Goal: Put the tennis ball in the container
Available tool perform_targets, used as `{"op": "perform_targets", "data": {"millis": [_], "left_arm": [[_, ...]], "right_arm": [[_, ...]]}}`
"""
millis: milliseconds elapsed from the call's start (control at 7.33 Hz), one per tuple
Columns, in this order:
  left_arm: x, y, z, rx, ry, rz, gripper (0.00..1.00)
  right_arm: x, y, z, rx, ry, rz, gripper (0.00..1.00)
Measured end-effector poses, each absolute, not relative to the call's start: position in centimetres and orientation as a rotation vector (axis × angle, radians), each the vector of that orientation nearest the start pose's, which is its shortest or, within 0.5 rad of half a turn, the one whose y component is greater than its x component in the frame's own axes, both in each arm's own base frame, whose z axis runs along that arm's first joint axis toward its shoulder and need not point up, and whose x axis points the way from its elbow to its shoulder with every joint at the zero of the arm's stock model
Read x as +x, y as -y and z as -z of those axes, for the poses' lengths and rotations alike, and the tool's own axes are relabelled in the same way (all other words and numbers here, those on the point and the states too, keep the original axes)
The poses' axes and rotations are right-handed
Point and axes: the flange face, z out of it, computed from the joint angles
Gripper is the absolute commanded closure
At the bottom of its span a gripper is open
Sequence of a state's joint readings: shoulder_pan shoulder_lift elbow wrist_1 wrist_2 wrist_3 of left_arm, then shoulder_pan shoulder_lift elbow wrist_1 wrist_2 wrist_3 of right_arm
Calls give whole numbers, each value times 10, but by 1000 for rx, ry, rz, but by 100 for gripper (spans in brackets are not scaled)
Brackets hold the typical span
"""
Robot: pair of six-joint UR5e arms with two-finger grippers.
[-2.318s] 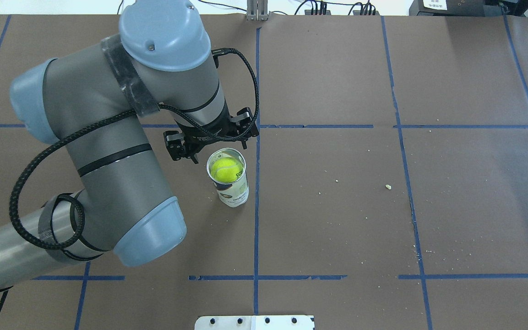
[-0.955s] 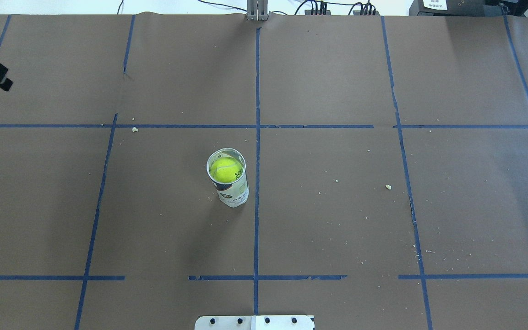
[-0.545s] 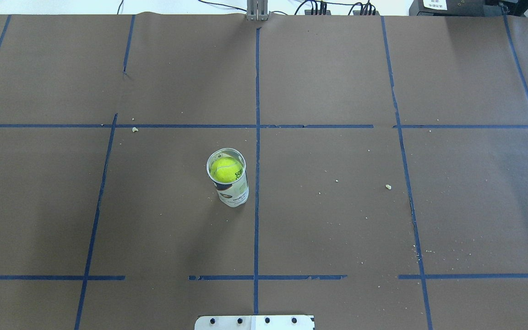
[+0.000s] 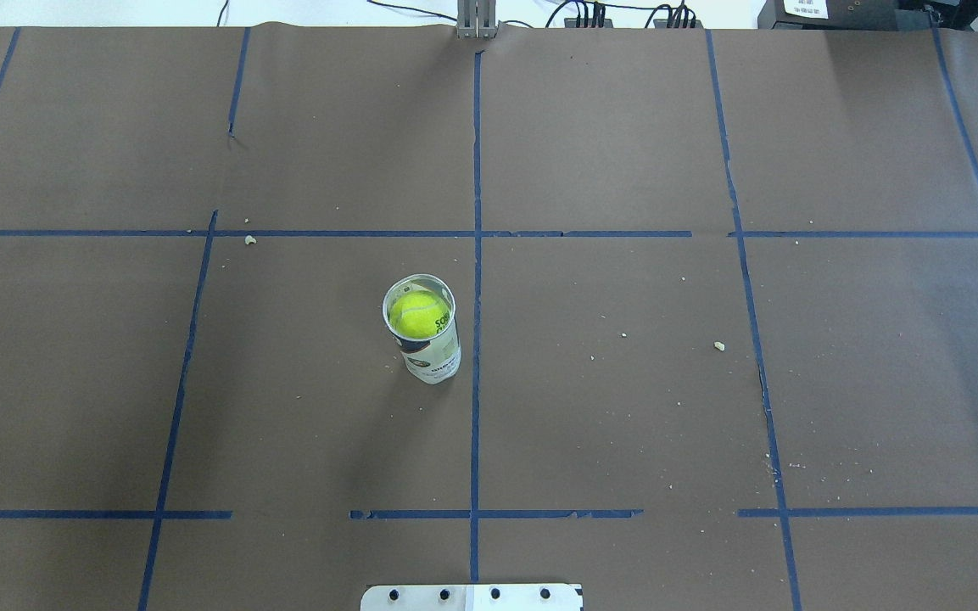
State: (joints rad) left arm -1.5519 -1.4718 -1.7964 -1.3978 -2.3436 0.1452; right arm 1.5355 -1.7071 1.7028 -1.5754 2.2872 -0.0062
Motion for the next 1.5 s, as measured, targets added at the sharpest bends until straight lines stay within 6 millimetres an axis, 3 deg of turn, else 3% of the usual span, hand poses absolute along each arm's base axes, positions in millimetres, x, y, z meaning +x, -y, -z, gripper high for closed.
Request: {"op": "perform_targets", "data": {"millis": [818,1500], "left_arm": [[-67,425,-627,5,-779,-153,0],[-73,430,-615,33,-837,-139,0]], "right_arm": [[53,436,-661,-19,716,37,0],[53,436,-661,-19,716,36,0]]}}
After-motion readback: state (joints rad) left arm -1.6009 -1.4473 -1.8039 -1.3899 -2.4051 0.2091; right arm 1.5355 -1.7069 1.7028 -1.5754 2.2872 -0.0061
